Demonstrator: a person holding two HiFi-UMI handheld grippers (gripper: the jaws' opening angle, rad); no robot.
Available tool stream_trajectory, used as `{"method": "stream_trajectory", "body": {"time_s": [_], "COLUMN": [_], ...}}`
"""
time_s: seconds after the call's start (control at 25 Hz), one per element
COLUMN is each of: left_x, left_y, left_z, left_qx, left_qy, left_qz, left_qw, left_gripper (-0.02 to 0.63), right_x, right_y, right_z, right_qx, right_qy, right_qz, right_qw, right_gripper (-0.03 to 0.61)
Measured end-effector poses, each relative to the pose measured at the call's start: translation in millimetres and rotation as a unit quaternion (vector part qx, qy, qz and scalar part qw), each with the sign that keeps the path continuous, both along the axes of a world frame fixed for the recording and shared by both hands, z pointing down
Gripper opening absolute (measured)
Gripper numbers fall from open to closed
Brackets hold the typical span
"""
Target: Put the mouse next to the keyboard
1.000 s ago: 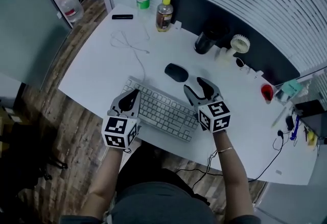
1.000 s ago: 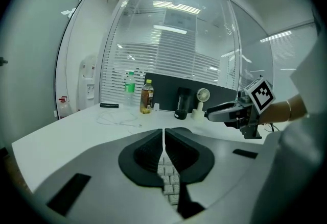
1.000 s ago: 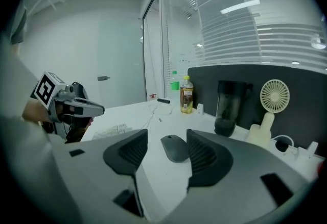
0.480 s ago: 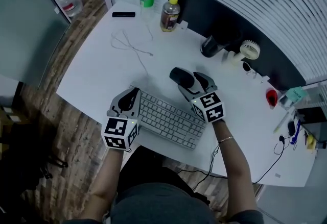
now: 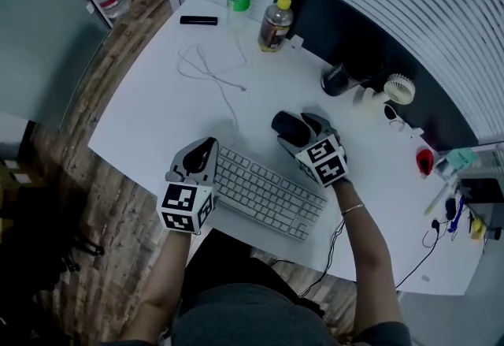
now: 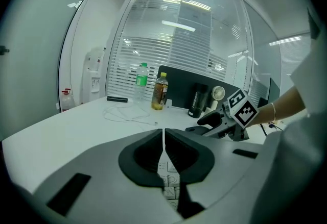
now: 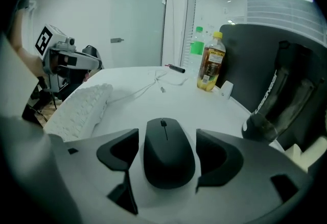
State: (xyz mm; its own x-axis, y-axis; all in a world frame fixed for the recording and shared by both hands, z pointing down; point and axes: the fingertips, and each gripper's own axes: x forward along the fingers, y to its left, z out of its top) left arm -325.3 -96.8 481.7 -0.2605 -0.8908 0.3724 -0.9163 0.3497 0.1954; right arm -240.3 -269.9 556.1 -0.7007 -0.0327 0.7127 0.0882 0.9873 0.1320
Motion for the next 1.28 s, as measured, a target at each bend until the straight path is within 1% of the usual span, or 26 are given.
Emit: {"method": "stream_trajectory", "body": {"time_s": [0.16,0.28,0.4,0.56,0.64,0.68,0.76,1.0,1.2,1.28], "left_x": [-8,-12,-13,-9,-8,-7,-7,-5,1,4], "left_y": [-2,-2,-4,-7,-8,-9,-8,-12,-19,-23], "left_z": [2,3,7,8,9,9,8,5,1,-1], "left_qx": [0.002,0.002,0.002,0.002,0.002,0.003,0.003,0.006,0.011,0.012], "left_qy": [0.004,0.006,0.011,0.015,0.016,0.016,0.016,0.015,0.011,0.01], "left_qz": [-0.003,-0.004,-0.003,0.002,0.004,0.005,0.006,0.014,0.029,0.038], "left_qw": [1.0,1.0,0.9999,0.9999,0.9999,0.9999,0.9998,0.9998,0.9995,0.9992], "left_gripper": [0.029,0.029,0.029,0.029,0.029,0.029,0.029,0.029,0.029,0.029], "right_x": [-3,-7,-6,-6,-5,-5,-5,-1,11,18], "right_y": [0,3,2,2,3,3,4,2,-4,-4], "right_z": [11,14,17,19,19,19,19,18,4,-2], "right_qx": [-0.007,-0.013,-0.028,-0.051,-0.055,-0.056,-0.055,-0.048,-0.069,-0.069], "right_qy": [0.027,0.032,0.04,0.041,0.039,0.039,0.039,0.039,0.015,0.007], "right_qz": [-0.014,-0.028,-0.03,-0.031,-0.034,-0.035,-0.035,-0.014,0.029,0.043], "right_qw": [1.0,0.999,0.998,0.997,0.997,0.997,0.997,0.998,0.997,0.997], "right_gripper": [0.345,0.343,0.356,0.336,0.327,0.306,0.296,0.296,0.296,0.296]}}
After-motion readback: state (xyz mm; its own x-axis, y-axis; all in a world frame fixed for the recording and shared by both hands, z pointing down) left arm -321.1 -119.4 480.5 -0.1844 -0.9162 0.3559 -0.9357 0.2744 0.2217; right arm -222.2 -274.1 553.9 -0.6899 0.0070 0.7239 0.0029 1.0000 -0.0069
